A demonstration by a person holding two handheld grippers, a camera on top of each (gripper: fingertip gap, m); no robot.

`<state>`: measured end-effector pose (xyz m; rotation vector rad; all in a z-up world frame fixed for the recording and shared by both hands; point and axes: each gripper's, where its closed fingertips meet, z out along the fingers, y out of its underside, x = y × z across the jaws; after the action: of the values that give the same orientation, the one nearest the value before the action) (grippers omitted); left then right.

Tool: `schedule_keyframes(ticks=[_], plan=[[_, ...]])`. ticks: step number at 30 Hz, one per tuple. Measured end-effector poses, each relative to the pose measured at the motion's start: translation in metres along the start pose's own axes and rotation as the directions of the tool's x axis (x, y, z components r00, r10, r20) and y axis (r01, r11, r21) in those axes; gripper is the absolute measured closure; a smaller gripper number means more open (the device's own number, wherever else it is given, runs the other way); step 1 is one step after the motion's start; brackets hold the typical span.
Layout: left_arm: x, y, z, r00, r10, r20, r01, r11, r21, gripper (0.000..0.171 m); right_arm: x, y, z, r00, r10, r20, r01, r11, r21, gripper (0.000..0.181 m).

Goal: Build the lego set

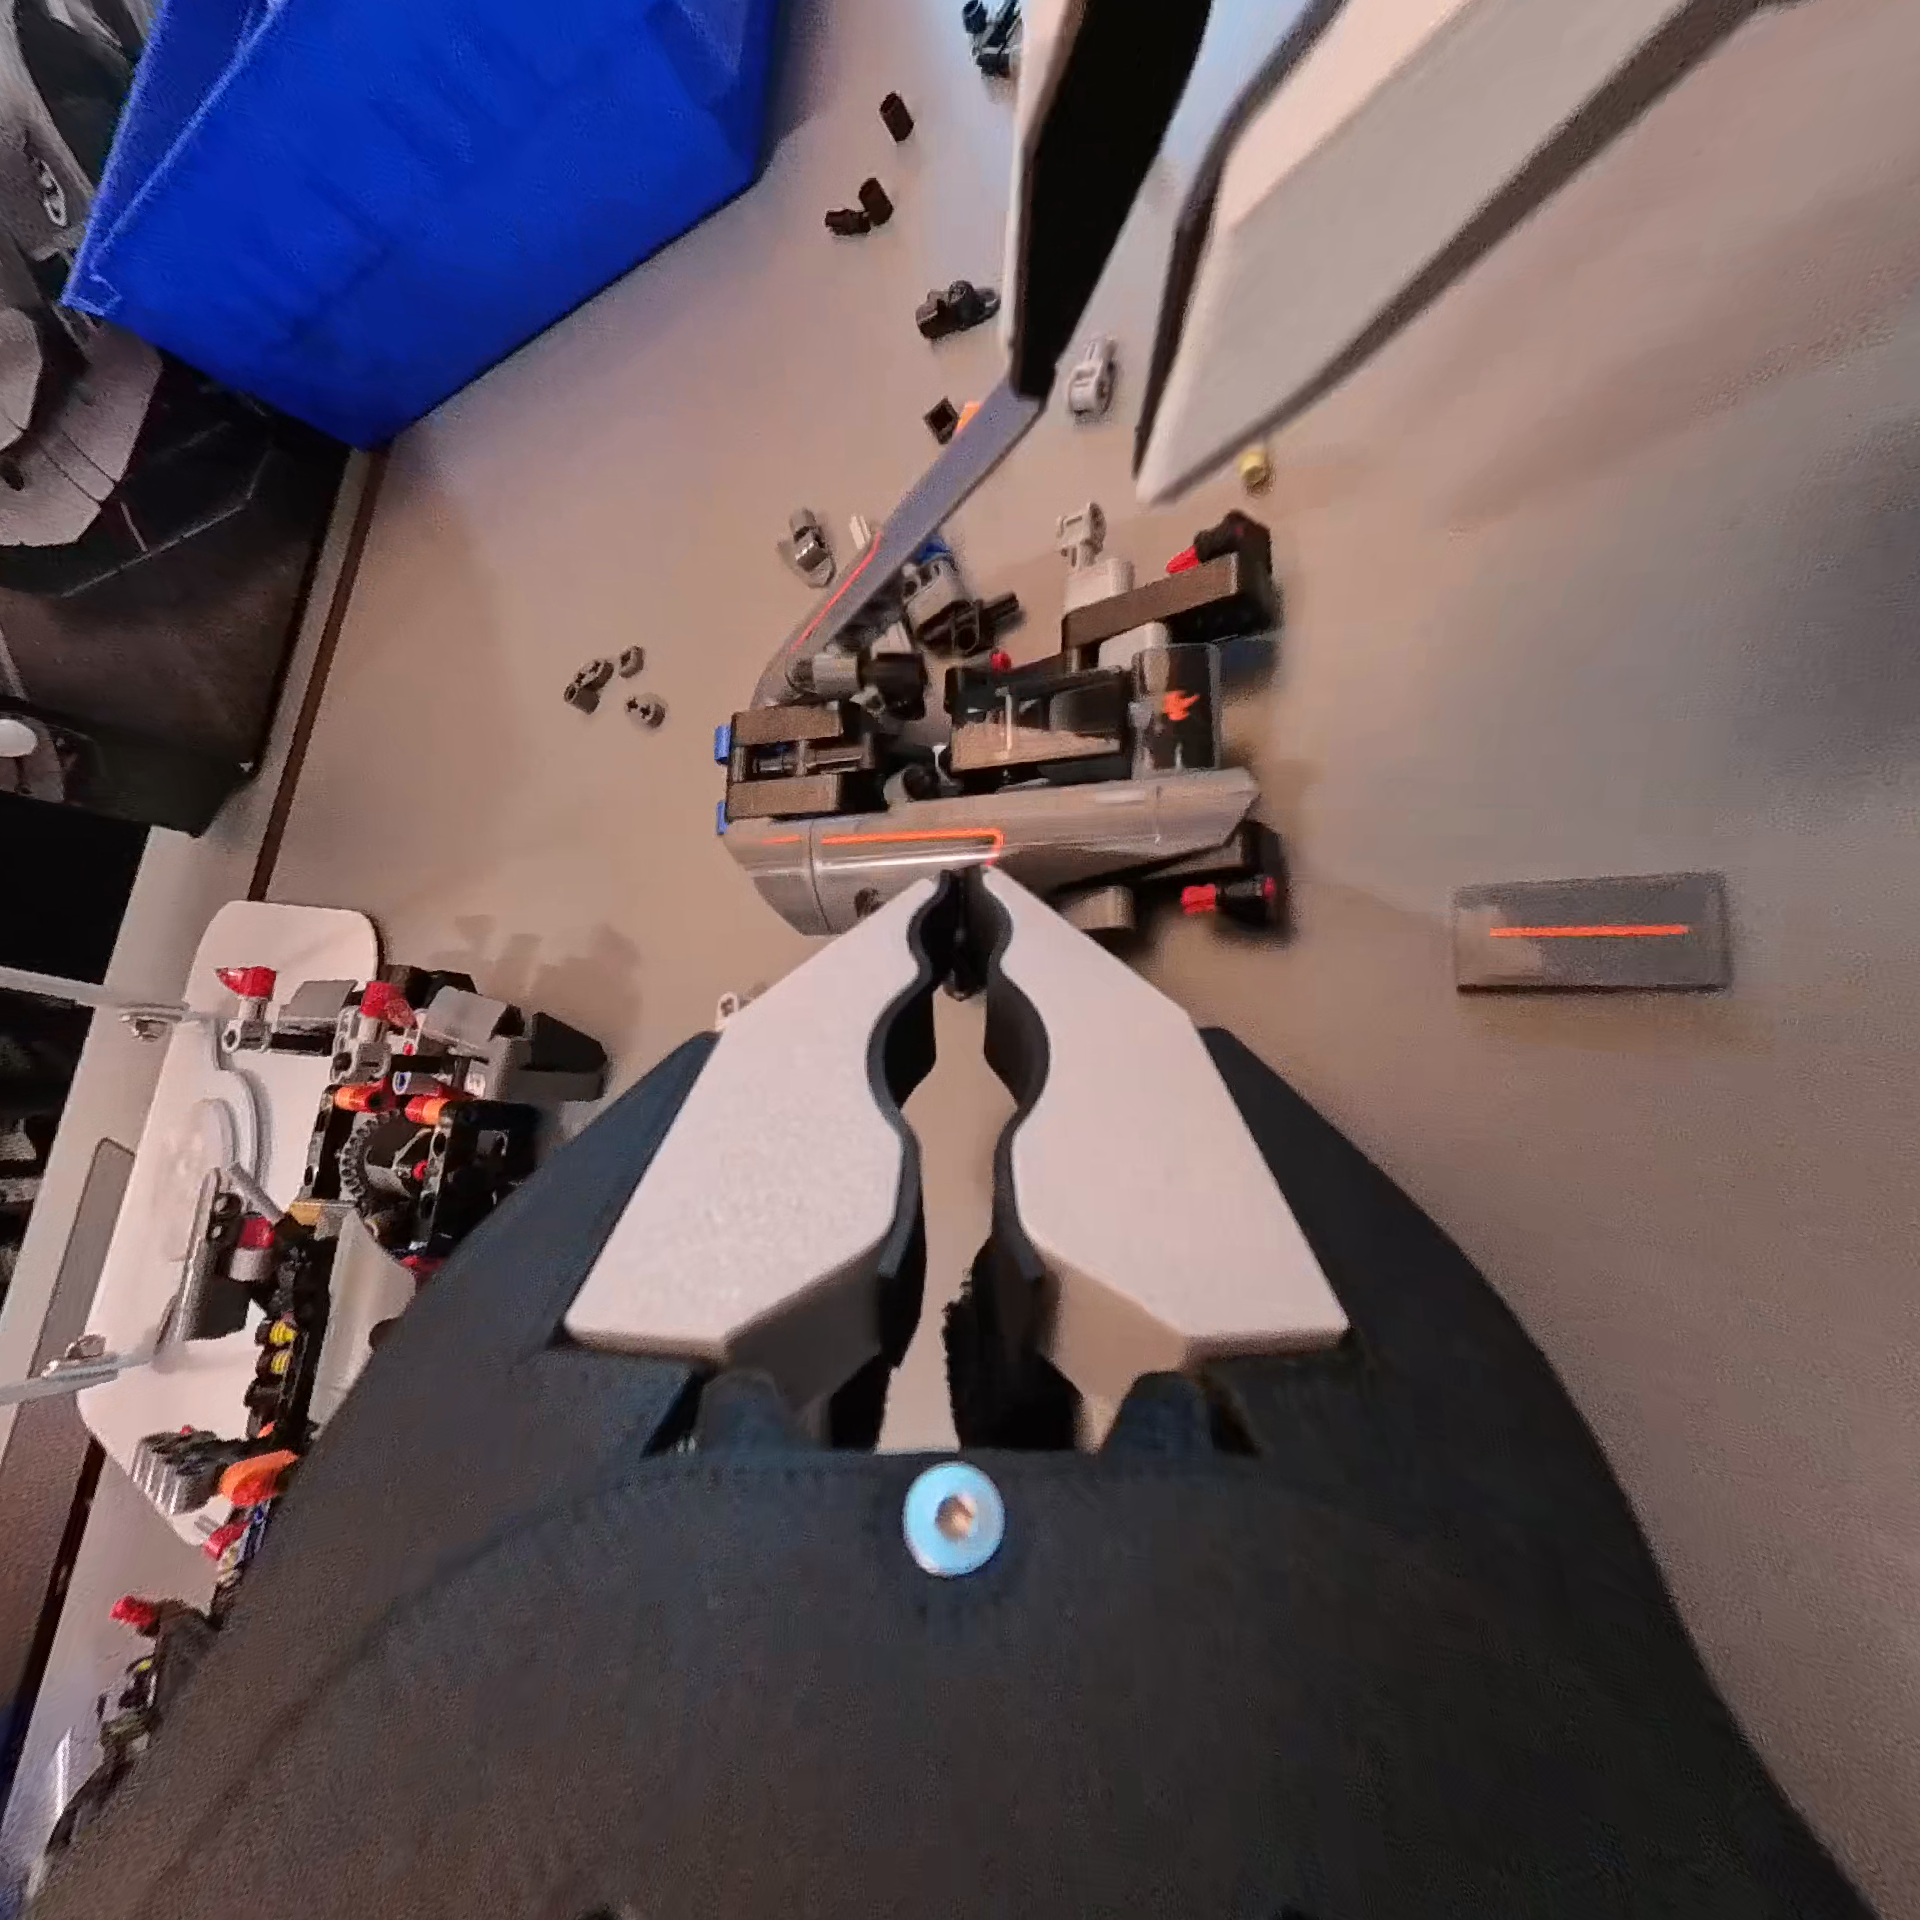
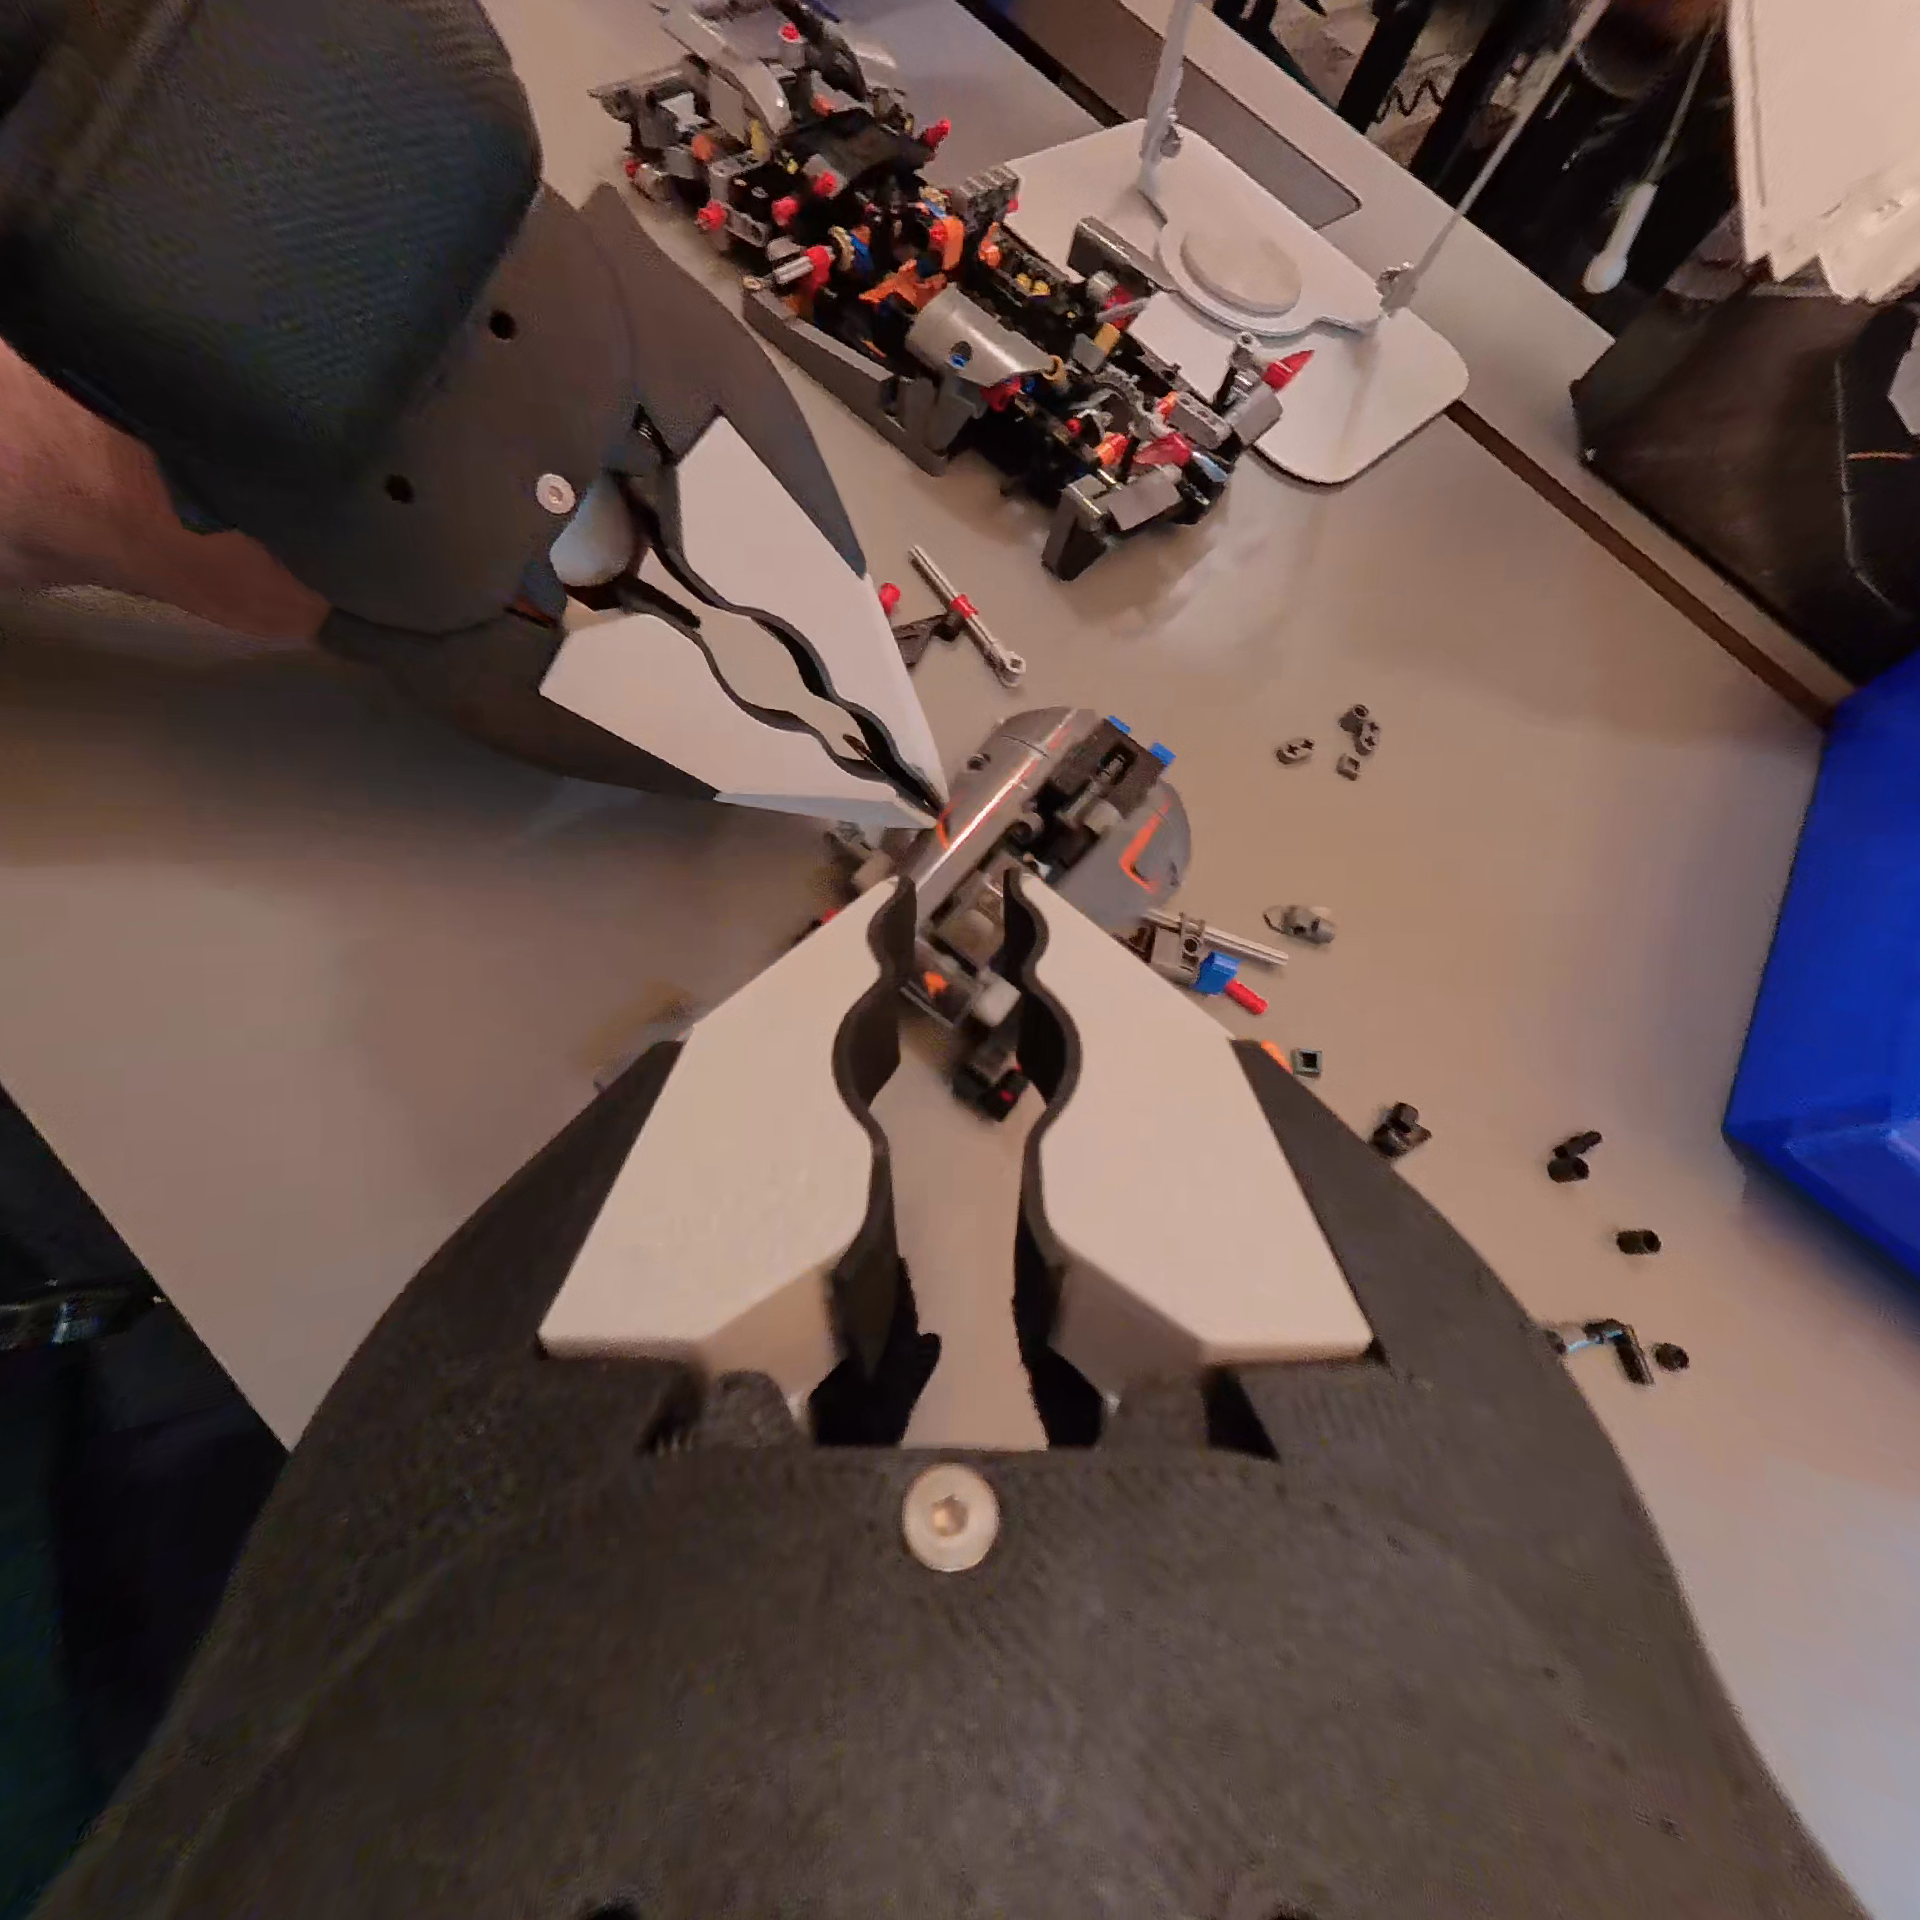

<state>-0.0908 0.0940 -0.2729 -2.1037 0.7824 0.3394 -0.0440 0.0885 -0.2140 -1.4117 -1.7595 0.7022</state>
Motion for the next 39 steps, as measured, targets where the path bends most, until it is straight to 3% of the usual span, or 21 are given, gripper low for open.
schedule_keyframes(ticks=[4,10,13,16,19,24,29,33,37,39], plan=[[-0.003,-0.004,-0.012,1.0,0.014,0.003,-0.014,0.999,0.03,0.171,-0.01,-0.009,0.002,0.999,-0.014,0.035,0.014,1.0,0.009,0.163],[0.01,-0.018,-0.031,0.991,0.088,-0.098,-0.08,0.993,0.081,0.171,-0.03,-0.037,0.005,0.986,-0.133,0.1,0.126,0.989,0.072,0.165],[0.014,-0.02,-0.036,0.98,0.14,-0.141,-0.13,0.988,0.079,0.171,-0.033,-0.035,0.012,0.974,-0.184,0.135,0.18,0.983,0.041,0.17],[0.012,-0.028,-0.046,0.977,0.143,-0.16,-0.121,0.983,0.14,0.171,-0.029,-0.027,0.01,0.976,-0.134,0.172,0.133,0.991,0.017,0.169],[0.015,-0.033,-0.057,0.97,0.087,-0.227,-0.043,0.981,0.191,0.171,-0.036,-0.017,0.008,0.96,-0.051,0.275,0.054,0.999,-0.006,0.159],[0.025,-0.045,-0.08,0.923,0.014,-0.385,0.108,0.95,0.294,0.171,-0.056,-0.012,0.017,0.942,-0.144,0.302,0.155,0.988,-0.013,0.161],[0.025,-0.06,-0.102,0.839,-0.082,-0.538,0.325,0.868,0.375,0.171,-0.07,-0.021,0.017,0.919,-0.054,0.391,0.037,0.998,0.05,0.176],[0.018,-0.056,-0.1,0.827,-0.15,-0.542,0.401,0.833,0.381,0.168,-0.072,-0.025,0.021,0.905,0.085,0.416,-0.12,0.991,0.057,0.176],[-0.005,-0.056,-0.103,0.809,-0.264,-0.525,0.512,0.754,0.41,0.154,-0.064,-0.034,0.019,0.84,0.28,0.465,-0.353,0.932,0.078,0.176],[-0.014,-0.057,-0.111,0.768,-0.304,-0.564,0.585,0.692,0.423,0.151,-0.058,-0.041,0.017,0.794,0.354,0.494,-0.46,0.881,0.109,0.176]])
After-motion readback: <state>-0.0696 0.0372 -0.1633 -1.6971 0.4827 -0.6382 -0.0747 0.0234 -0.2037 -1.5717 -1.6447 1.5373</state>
